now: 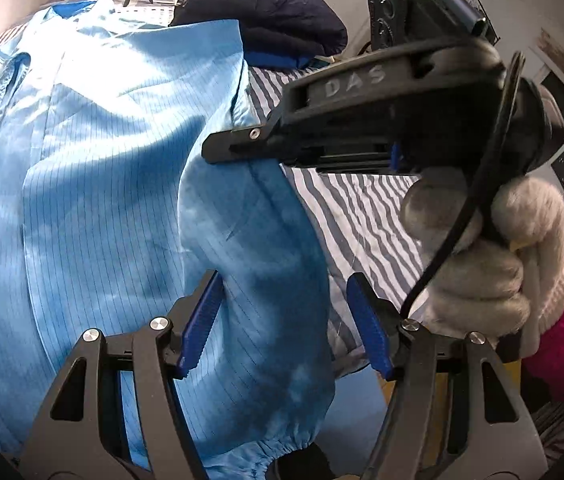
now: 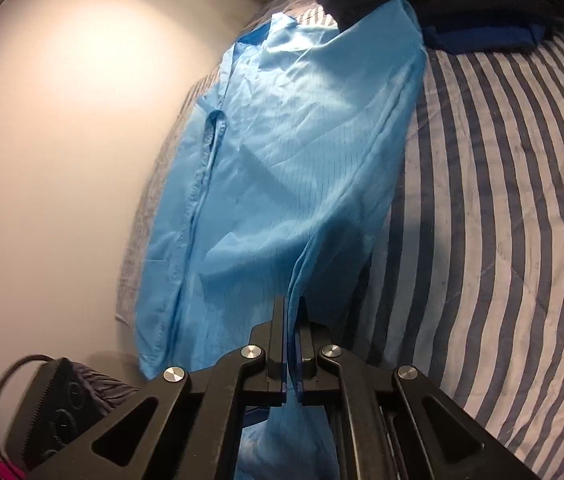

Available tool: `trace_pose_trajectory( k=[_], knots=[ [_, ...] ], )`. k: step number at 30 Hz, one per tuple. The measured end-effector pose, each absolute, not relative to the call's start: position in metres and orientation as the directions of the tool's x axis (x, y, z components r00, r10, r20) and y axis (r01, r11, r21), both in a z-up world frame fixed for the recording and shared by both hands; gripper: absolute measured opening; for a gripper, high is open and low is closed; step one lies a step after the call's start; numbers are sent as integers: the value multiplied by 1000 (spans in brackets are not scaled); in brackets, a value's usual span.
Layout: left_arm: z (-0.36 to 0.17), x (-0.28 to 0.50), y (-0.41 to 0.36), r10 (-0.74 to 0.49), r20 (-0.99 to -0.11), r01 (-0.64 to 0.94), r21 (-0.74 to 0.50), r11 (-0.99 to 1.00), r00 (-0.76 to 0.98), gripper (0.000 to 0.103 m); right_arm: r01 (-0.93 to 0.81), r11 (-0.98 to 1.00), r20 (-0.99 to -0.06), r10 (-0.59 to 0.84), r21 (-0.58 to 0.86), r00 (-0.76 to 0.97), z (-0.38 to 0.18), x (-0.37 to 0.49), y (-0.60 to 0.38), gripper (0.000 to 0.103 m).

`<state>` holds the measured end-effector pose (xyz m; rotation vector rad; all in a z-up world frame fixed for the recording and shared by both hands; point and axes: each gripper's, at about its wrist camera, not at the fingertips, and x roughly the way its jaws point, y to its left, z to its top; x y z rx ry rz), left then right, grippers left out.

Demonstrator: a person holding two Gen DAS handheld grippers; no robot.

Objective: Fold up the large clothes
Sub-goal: 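Release the coat edge with the right tool and lift both tools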

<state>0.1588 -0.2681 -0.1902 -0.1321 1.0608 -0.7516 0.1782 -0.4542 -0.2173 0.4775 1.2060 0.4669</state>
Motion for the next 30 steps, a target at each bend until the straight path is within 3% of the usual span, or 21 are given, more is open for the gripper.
trace_pose_trajectory(
  k=[10,16,24,27,29,30],
  knots=[
    [-173,152,-179,-671,-701,389,-564,729,240,66,-180,859,-808,511,478,292,-191,200,-397,0],
    [-142,143,-72,-627,-664,275,-565,778,407,66,-315,890,-869,417,330,267,-187,214,-323,0],
    [-120,155,50,-530,-583,76,-625,777,616,66,-416,884,-948,290,215,127,-247,230,-223,0],
    [-128,156,68,-502,-591,36,-624,780,631,66,-393,888,-949,299,237,103,-258,233,-218,7],
    [-137,157,73,-514,-600,23,-637,771,613,66,-352,872,-920,386,339,70,-249,233,-231,20],
    [-139,157,70,-524,-604,26,-640,768,600,66,-324,868,-906,418,376,69,-242,232,-240,33]
  ],
)
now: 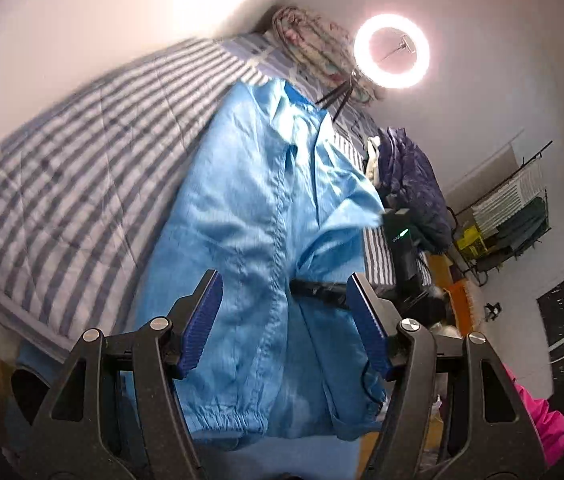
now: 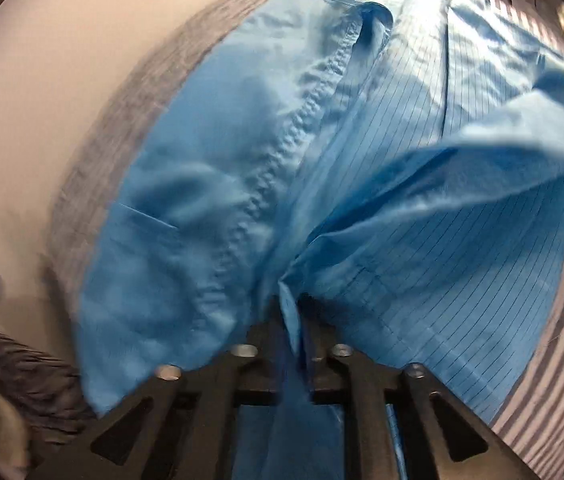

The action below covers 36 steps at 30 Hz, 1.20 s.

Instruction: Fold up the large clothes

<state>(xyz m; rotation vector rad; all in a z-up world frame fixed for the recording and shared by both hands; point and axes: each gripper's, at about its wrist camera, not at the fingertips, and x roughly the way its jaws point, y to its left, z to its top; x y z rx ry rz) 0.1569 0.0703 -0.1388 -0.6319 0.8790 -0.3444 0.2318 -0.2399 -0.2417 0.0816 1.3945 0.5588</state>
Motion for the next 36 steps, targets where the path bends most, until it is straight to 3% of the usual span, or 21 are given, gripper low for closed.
trace_pose_trajectory(
  k=[5,9,14,16,22,24,25,28,33,36],
  knots=[
    [-143,152,43,-581,-615,90,-642,762,532,66,-238,775,-751,629,585,203,-175,200,-320,37],
    [-147,152,4,-617,-639,157,-625,765,460,66,-175,815,-745,577,552,335,-148,166,-385,37],
    [-159,152,-23,-634,-658,168,-629,759,407,66,-34,792,-752,591,609,294,-196,134,-436,38],
    [-165,153,-21,-637,-664,146,-639,756,391,66,25,770,-746,608,637,272,-224,118,-443,52],
    [-183,148,-5,-625,-688,69,-650,757,369,66,33,710,-697,679,703,233,-263,95,-427,58],
    [-186,145,0,-622,-691,49,-653,756,369,66,-7,733,-716,667,681,207,-262,92,-411,52],
    [-186,144,3,-619,-692,42,-653,756,372,66,-48,737,-717,669,675,194,-258,88,-402,33],
    [-185,142,9,-613,-689,29,-655,755,386,66,-114,738,-715,674,666,185,-241,81,-386,12],
    [-183,141,10,-620,-678,35,-663,748,395,66,-213,722,-705,690,658,164,-209,75,-347,11],
    [-182,140,13,-622,-672,29,-670,742,403,66,-262,708,-708,697,656,113,-210,74,-310,16]
  ],
)
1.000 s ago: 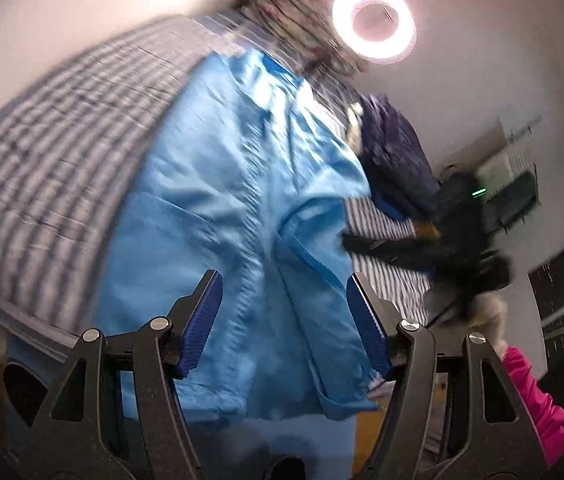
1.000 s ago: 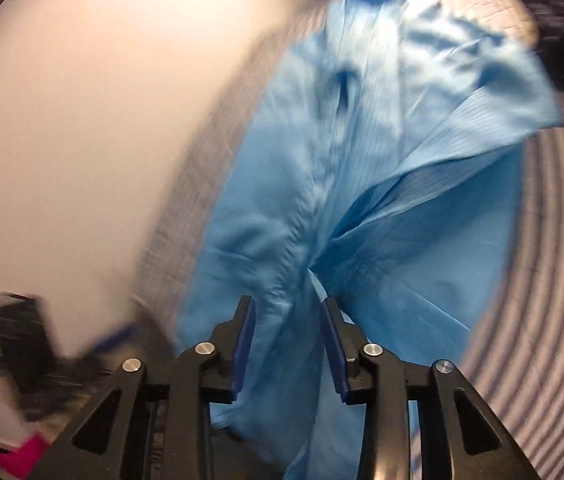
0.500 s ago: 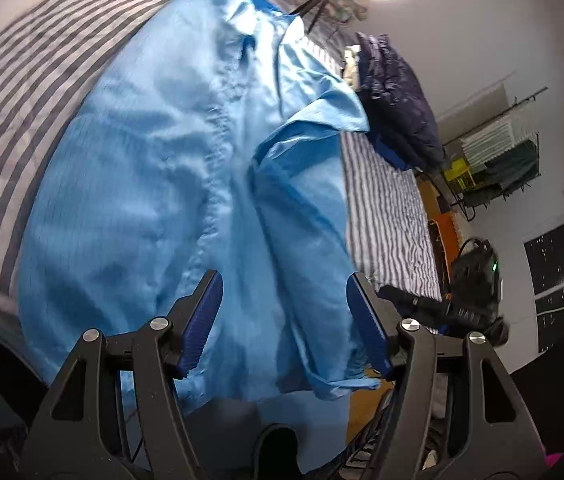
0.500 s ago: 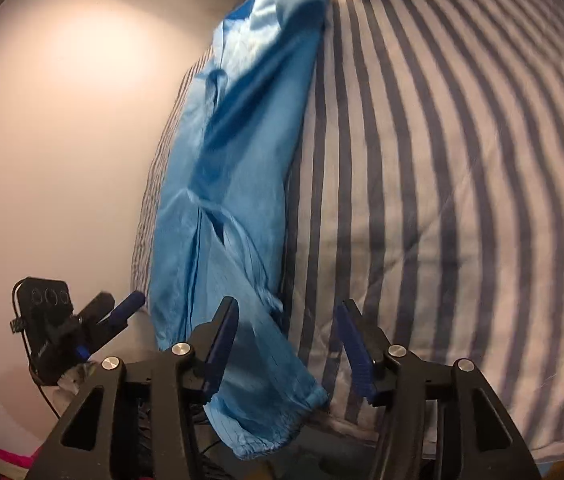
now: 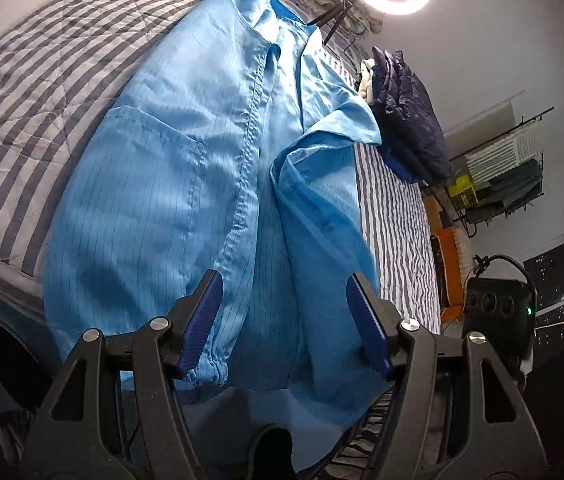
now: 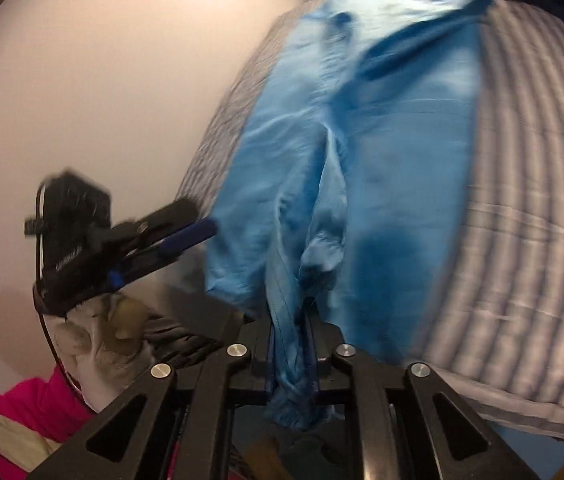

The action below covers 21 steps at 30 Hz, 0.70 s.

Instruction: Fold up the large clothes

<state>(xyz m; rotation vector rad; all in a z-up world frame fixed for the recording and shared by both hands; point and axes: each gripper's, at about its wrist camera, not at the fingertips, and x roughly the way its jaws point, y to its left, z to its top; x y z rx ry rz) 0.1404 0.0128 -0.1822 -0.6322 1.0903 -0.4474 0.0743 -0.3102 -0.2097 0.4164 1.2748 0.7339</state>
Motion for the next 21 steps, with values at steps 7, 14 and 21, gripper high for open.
trace_pose_trajectory(
  k=[7,14,21],
  knots=[
    [-173,136,25,-601,-669,27,-658,752,436,66,-300,696,-724,689,652,25,-222,56,-291,42],
    [-181,134,3,-596,-700,78,-621,780,392,66,-190,775,-723,631,603,280,-178,99,-376,45],
    [-192,144,-27,-557,-744,133,-551,824,369,66,-50,840,-718,492,541,492,-158,170,-449,58]
  ],
)
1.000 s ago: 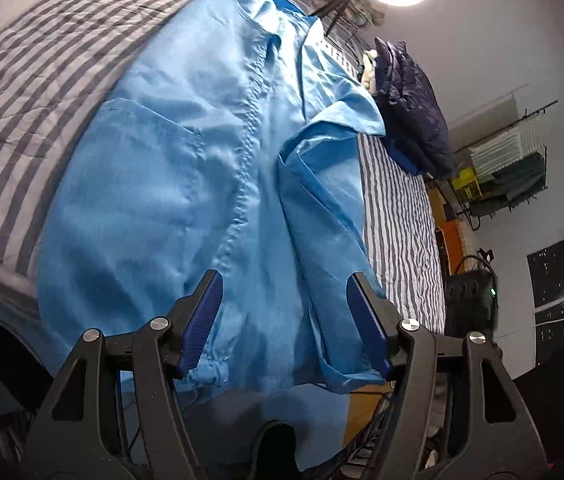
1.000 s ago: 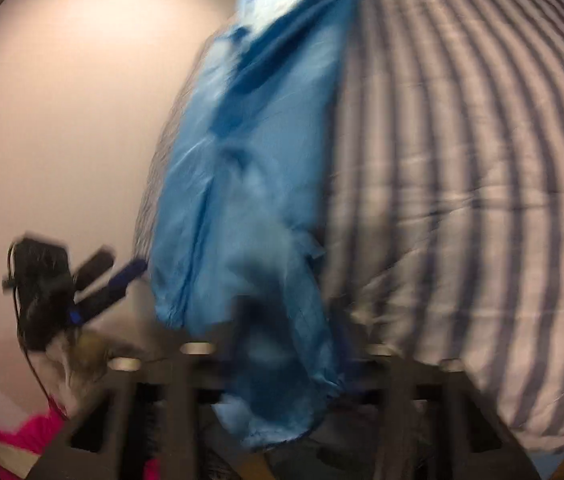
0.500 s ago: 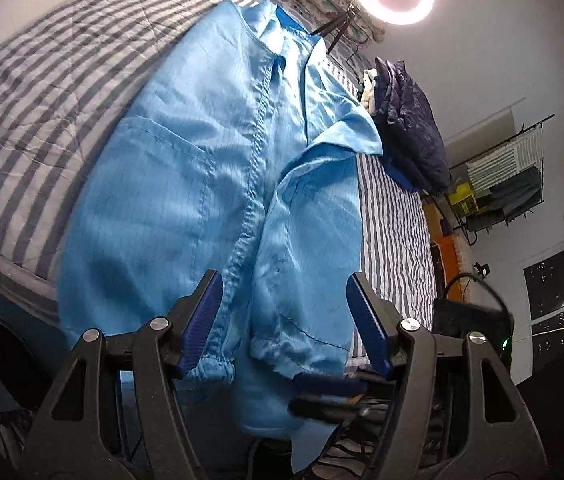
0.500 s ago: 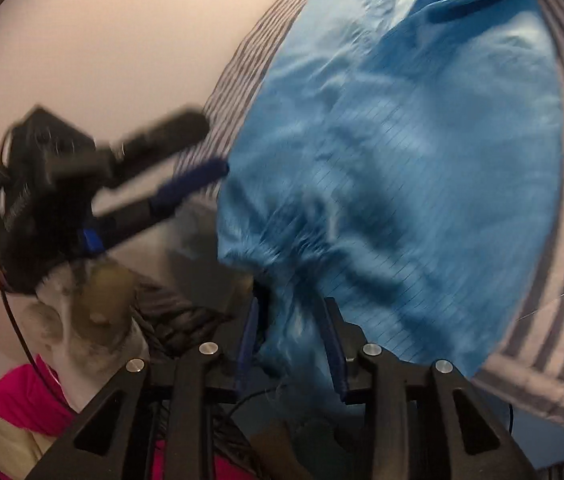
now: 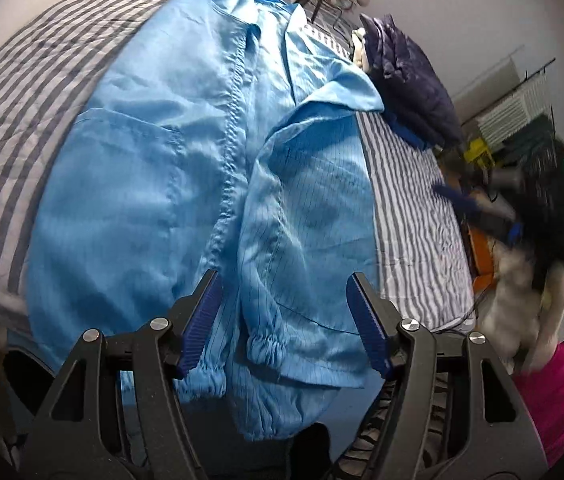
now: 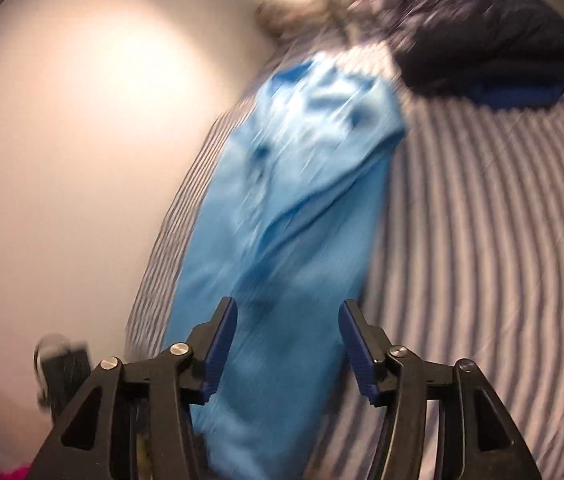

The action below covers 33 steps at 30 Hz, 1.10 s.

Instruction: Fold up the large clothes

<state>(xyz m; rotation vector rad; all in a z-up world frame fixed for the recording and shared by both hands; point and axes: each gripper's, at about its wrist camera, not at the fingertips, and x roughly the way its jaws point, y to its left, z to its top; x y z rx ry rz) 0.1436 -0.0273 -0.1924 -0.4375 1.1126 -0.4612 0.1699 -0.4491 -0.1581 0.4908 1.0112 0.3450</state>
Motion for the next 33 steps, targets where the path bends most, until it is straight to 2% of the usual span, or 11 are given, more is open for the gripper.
trace_pose_trajectory(
  k=[7,15,20,21,24,25,26,29,33],
  knots=[
    [-204,152,-38,-539,-765,171,-514,841,352,64,87,804,-692,445,588,568,-177,246,-481,63],
    [-222,159,-47,-538,-784,184,-506,843,309,61,231,706,-673,445,669,591,-225,312,-498,63],
    [-232,163,-49,-540,-790,177,-510,841,290,61,264,658,-655,461,705,599,-249,344,-499,62],
    [-232,163,-49,-541,-789,175,-512,841,291,61,257,657,-650,468,709,599,-251,351,-497,59],
    [-233,165,-50,-545,-786,173,-517,838,293,61,238,669,-655,483,704,581,-248,365,-487,16],
    [-233,165,-50,-546,-785,171,-518,838,294,61,233,683,-660,469,692,587,-243,370,-482,5],
    [-233,165,-50,-546,-784,173,-519,837,295,61,217,693,-657,466,687,593,-236,372,-478,2],
    [-233,165,-51,-545,-784,181,-514,838,296,61,159,759,-667,427,631,610,-201,378,-457,0],
    [-234,166,-52,-549,-781,189,-516,836,297,61,71,886,-723,326,459,609,-165,401,-402,0]
  ],
)
